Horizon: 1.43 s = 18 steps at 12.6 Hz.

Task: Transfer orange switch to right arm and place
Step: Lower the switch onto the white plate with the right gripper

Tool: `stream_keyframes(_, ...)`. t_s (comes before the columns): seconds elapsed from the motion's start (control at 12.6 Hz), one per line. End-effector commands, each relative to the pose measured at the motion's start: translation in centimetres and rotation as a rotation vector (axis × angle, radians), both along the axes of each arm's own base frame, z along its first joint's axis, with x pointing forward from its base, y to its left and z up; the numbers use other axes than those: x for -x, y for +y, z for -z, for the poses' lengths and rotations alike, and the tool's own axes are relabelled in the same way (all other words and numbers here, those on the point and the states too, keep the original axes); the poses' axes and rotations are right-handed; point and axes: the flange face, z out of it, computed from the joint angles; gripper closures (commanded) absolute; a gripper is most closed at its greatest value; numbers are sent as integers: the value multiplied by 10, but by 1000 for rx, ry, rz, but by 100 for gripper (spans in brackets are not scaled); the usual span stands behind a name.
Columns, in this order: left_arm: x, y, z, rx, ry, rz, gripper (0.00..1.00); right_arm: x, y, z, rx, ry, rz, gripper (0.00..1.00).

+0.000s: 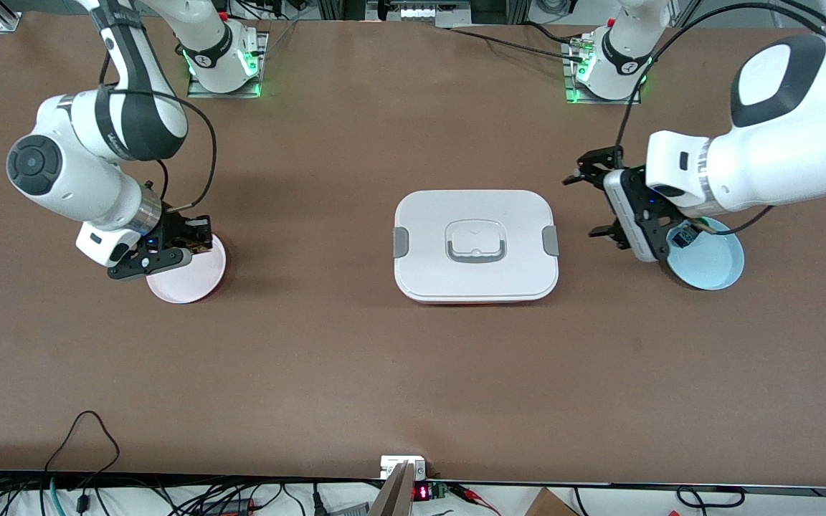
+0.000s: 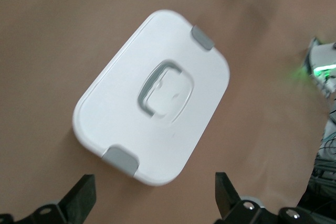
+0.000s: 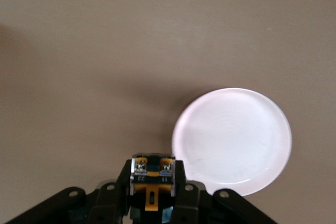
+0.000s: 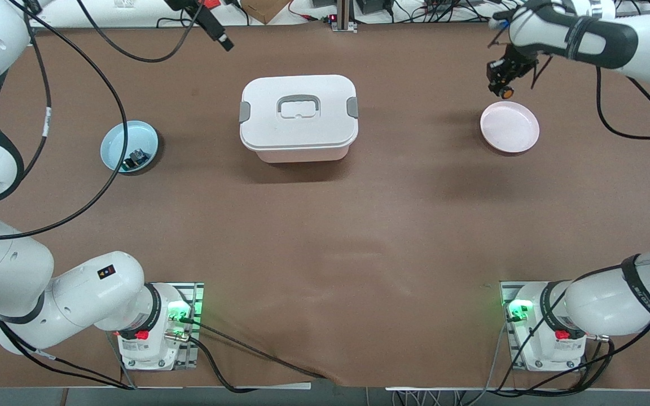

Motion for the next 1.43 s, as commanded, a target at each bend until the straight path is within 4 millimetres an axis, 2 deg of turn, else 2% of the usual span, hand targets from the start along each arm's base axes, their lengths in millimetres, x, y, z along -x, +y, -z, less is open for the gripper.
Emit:
stream_keyframes(0.0,4,20,-24,-196,20,-72,0,18,-29,50,32,-39,-27,100)
stream_keyframes(0.24,14,29,-54,-417,36,-217,0,32,-51,108,39,-50,3,100)
stream_keyframes(0.4,16,32,-61,-465,43,-244,0,36,-59,133,42,-55,7,100)
stream_keyframes(0.56,25,30,-74,-520,24,-285,0,37,-60,140,42,-46,9,100)
stream_keyframes(0.64,28,33,-70,-567,58,-331,0,38,-60,147,43,-49,9,100)
stream_keyframes(0.8,44,44,-80,-577,105,-433,0,35,-60,159,42,-64,20,99)
stream_keyframes(0.95,59,64,-81,-566,187,-589,0,31,-60,160,42,-72,19,94)
stream_keyframes(1.03,66,64,-78,-583,208,-636,0,31,-62,165,42,-64,24,88)
stream_keyframes(1.11,69,76,-77,-586,213,-664,0,32,-63,169,42,-58,28,63)
stream_keyframes(1.19,72,88,-75,-580,198,-691,0,24,-63,161,39,-78,38,1)
stream_keyframes(1.35,87,105,-81,-514,47,-770,0,14,-63,134,33,-115,39,0)
